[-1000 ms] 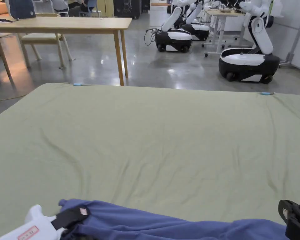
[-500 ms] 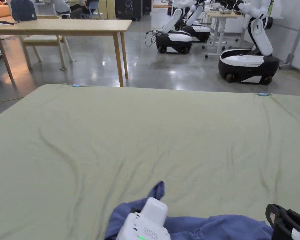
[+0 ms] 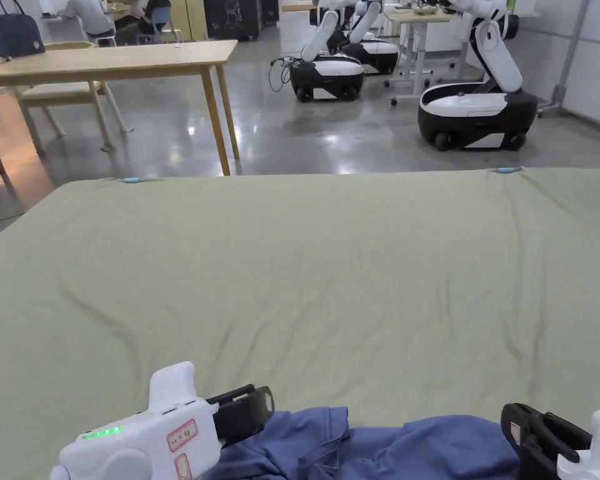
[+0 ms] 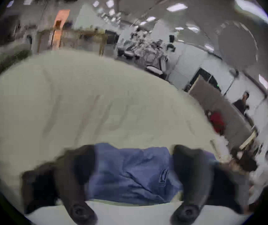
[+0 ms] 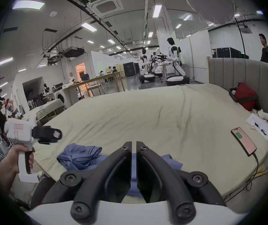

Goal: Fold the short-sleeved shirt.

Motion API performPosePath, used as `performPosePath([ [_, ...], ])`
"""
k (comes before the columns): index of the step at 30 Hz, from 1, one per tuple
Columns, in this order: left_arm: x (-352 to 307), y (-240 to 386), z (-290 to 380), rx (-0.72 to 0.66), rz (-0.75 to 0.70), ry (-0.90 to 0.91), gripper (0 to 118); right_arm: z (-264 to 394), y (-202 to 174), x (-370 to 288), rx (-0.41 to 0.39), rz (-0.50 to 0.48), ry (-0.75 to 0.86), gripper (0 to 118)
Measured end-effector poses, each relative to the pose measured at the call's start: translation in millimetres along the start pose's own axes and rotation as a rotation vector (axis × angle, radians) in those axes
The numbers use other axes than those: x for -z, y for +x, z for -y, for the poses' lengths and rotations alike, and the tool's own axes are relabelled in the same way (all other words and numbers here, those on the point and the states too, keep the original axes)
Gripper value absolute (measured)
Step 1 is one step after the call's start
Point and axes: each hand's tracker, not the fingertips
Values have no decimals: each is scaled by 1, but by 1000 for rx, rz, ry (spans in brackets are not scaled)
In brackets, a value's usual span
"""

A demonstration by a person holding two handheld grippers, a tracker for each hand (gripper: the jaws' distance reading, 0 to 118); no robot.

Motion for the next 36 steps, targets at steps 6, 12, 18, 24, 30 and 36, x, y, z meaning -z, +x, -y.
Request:
performPosePath([
  [6, 64, 22, 47, 53, 170, -273, 6, 5, -3, 3, 7, -8, -17, 7],
  [12, 73, 54, 77, 138, 233, -270, 6, 7, -1, 2, 3, 1, -34, 7],
  [18, 7, 18, 44, 112, 111, -21, 118, 6, -2, 4, -1, -3, -36, 7],
  [24, -25, -66, 26, -123, 44, -1, 118, 7, -13, 13, -4, -27, -43, 7],
  [30, 24, -110, 50, -394, 370, -52, 114, 5, -23, 13, -19, -46, -43, 7],
  [36, 58, -90, 54, -561, 345, -71, 12, 3, -19, 10, -18, -24, -43, 7],
])
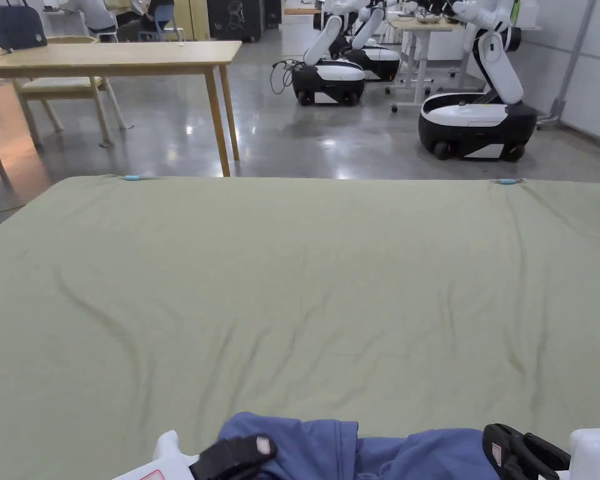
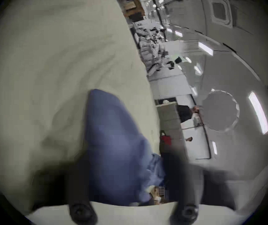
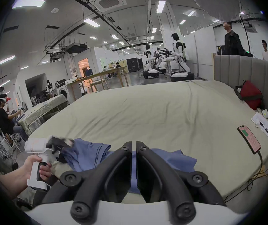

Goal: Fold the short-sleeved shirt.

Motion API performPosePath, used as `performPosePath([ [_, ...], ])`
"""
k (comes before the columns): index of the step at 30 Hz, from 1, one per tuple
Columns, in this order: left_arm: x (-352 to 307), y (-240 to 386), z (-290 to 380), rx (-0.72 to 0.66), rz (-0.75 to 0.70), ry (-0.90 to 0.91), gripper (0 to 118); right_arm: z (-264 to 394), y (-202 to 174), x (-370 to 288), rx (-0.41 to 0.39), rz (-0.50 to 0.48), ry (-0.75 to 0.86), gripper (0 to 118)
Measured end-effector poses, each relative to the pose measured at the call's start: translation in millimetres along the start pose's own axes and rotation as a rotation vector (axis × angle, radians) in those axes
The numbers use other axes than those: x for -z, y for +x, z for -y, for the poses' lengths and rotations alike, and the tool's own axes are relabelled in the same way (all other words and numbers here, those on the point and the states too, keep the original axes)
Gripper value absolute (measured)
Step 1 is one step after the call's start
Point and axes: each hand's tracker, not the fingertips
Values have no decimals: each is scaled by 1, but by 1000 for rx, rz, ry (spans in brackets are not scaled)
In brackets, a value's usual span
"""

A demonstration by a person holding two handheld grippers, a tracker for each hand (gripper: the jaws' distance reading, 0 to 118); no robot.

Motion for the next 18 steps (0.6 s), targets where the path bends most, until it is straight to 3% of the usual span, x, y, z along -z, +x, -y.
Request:
performPosePath([
  [1, 4, -6, 4, -75, -50, -13, 12, 0, 1, -1, -1, 5, 1, 7],
  [2, 2, -12, 6, -99, -11, -1, 12, -1, 2, -2, -1, 8, 1, 7],
  [4, -13, -5, 6, -86, 19, 38, 12, -2, 2, -5, -4, 16, 1, 7],
  [7, -50, 13, -8, 124, -40, 161, 12, -4, 4, -7, -7, 24, 5, 7],
  [12, -91, 79, -13, 527, -286, 304, 12, -4, 2, -6, -15, 18, 9, 7],
  [15, -73, 134, 20, 793, -362, 328, 13, -5, -1, -5, -13, 11, 8, 7],
  [18, -27, 175, 75, 1048, -350, 297, 13, -3, -3, -6, -21, 11, 5, 7],
])
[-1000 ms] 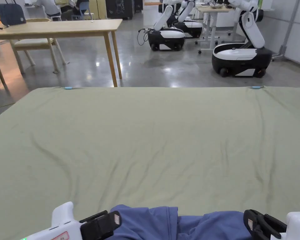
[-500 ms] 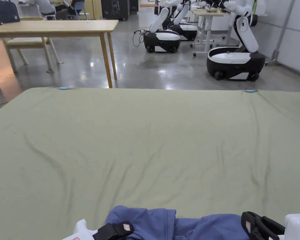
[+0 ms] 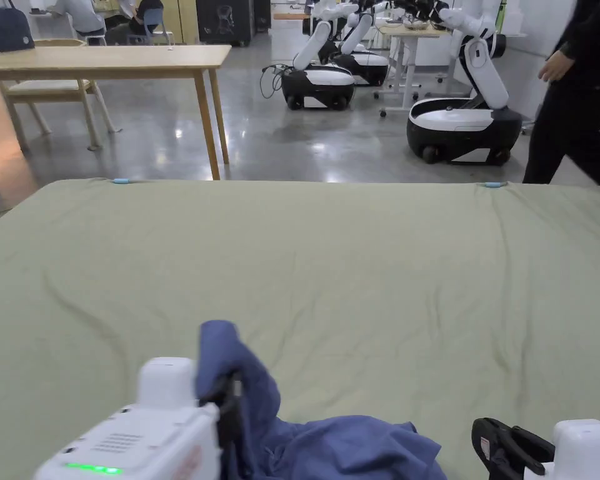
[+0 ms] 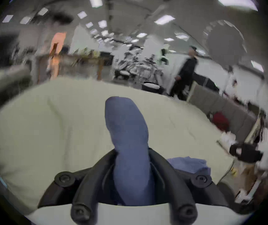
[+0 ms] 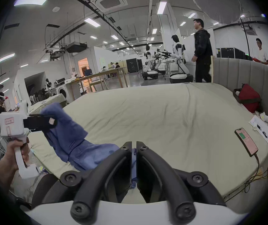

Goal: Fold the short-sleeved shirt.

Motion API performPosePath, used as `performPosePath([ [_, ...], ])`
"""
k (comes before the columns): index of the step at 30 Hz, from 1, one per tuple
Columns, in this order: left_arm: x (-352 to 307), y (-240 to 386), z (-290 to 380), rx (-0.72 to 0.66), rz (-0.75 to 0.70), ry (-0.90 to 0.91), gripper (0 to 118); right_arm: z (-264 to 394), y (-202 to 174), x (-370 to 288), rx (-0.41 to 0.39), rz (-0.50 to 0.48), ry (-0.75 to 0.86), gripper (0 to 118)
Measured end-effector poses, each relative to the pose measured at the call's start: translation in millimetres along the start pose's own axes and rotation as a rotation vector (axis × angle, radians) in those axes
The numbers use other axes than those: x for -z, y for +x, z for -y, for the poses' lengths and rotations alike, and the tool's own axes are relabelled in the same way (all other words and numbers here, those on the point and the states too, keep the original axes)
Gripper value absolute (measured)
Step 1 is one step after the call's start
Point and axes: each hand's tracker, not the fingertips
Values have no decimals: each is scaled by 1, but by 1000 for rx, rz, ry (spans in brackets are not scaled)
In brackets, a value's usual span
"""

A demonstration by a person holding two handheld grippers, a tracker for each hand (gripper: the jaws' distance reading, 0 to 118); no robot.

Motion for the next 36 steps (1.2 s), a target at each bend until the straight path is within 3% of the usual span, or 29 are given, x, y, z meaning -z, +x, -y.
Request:
performPosePath([
  [5, 63, 131, 53, 481, -52, -146, 13, 4, 7, -5, -7, 34, -25, 7],
  [6, 73, 145, 71, 542, -58, -162, 19, 5, 9, -6, -6, 42, -30, 7],
  [7, 83, 152, 83, 573, -50, -186, 43, 6, 12, -7, -4, 45, -34, 7],
  [9, 92, 153, 93, 533, -37, -234, 94, 7, 17, -6, 8, 36, -59, 7],
  [10, 91, 151, 89, 473, -7, -235, 105, 8, 20, -6, 15, 28, -68, 7],
  [13, 76, 128, 54, 191, 118, -221, 112, 10, 22, -5, 12, 23, -75, 7],
  [16, 39, 99, 6, -38, 230, -129, 109, 10, 22, -3, 12, 8, -86, 7],
  [17, 34, 88, 0, -100, 245, -97, 93, 10, 22, -3, 14, 6, -86, 7],
  [18, 35, 79, -2, -142, 222, -103, 53, 11, 22, -3, 17, 4, -84, 7],
  [19, 40, 71, -2, -181, 189, -127, 0, 11, 22, -2, 23, 1, -85, 7],
  [21, 56, 60, 10, -287, 137, -225, 0, 10, 22, -1, 34, -7, -90, 7],
  [23, 68, 53, 27, -469, 178, -313, 0, 10, 20, 1, 37, -12, -99, 7],
  [26, 88, 75, 55, -460, 339, -400, 0, 10, 16, 1, 35, -31, -111, 7],
  [33, 120, 100, 70, -524, 350, -419, 3, 9, 4, 18, 70, -81, -132, 7],
  [35, 101, 89, 60, -500, 348, -367, 27, 10, 3, 33, 82, -94, -147, 7],
  [36, 86, 80, 53, -486, 343, -324, 55, 11, 3, 42, 100, -107, -155, 7],
])
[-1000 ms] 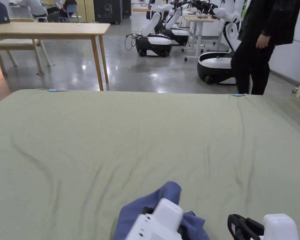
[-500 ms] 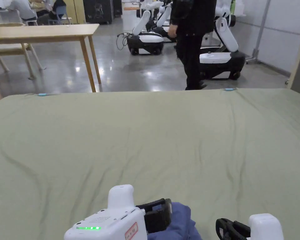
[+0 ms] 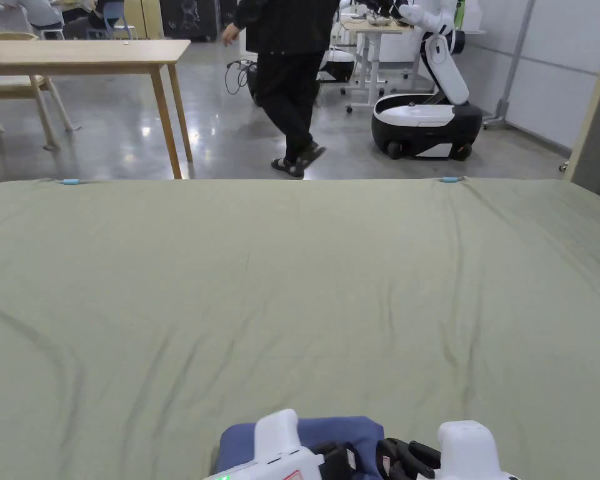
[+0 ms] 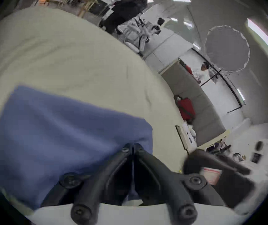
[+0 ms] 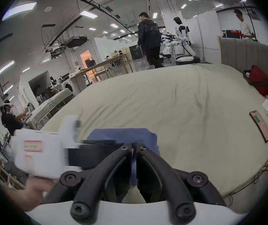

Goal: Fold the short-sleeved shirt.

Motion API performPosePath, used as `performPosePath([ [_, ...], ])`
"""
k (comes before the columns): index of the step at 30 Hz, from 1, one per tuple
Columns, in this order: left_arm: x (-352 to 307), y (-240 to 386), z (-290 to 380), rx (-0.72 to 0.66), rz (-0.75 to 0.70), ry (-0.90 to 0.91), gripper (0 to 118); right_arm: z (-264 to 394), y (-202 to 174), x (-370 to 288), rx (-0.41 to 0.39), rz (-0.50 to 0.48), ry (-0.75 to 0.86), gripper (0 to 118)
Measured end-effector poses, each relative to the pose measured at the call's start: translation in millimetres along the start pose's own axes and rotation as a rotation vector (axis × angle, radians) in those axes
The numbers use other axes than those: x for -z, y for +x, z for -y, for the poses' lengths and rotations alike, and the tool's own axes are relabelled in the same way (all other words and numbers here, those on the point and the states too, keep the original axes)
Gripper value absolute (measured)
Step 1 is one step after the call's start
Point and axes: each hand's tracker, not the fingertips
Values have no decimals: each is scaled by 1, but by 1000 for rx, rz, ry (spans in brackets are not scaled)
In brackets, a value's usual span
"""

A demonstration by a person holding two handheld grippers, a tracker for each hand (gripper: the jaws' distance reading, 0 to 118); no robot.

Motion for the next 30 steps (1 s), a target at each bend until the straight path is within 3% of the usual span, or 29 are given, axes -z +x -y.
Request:
performPosePath([
  [1, -13, -4, -3, 14, 4, 25, 96, 0, 2, 10, 33, -28, -17, 7],
  [2, -29, -11, -7, 21, -11, 43, 111, 1, 5, 23, 57, -66, -34, 7],
  [5, -62, -43, -16, 29, -84, 65, 115, 12, 14, 61, 92, -167, -157, 7],
  [7, -74, -74, -17, -7, -96, 57, 115, 23, 22, 77, 121, -131, -197, 7],
  [9, -75, -105, -21, -130, -133, 19, 115, 28, 33, 80, 144, -91, -175, 7],
  [10, -73, -118, -20, -173, -107, -3, 115, 28, 38, 78, 191, -92, -154, 7],
  [12, -59, -135, -18, -228, 2, -48, 109, 25, 43, 75, 220, -43, -137, 7],
  [14, -47, -135, -14, -228, 95, -50, 60, 23, 44, 72, 203, -36, -137, 7],
  [15, -40, -133, -14, -229, 175, -50, 30, 22, 45, 72, 205, -50, -142, 7],
  [17, -23, -124, -14, -291, 252, -71, 27, 23, 41, 69, 181, -61, -133, 7],
  [20, 1, -116, -13, -300, 137, -75, 25, 24, 35, 64, 131, -44, -112, 7],
  [22, -7, -130, -17, -407, 176, -57, 24, 21, 33, 57, 137, -63, -100, 7],
  [26, -69, -150, -42, -258, 80, -19, 24, 9, 13, 43, 73, -74, -71, 7],
  [30, -157, -223, -84, -271, -37, 24, 24, 0, -12, 41, 42, -92, -59, 7],
])
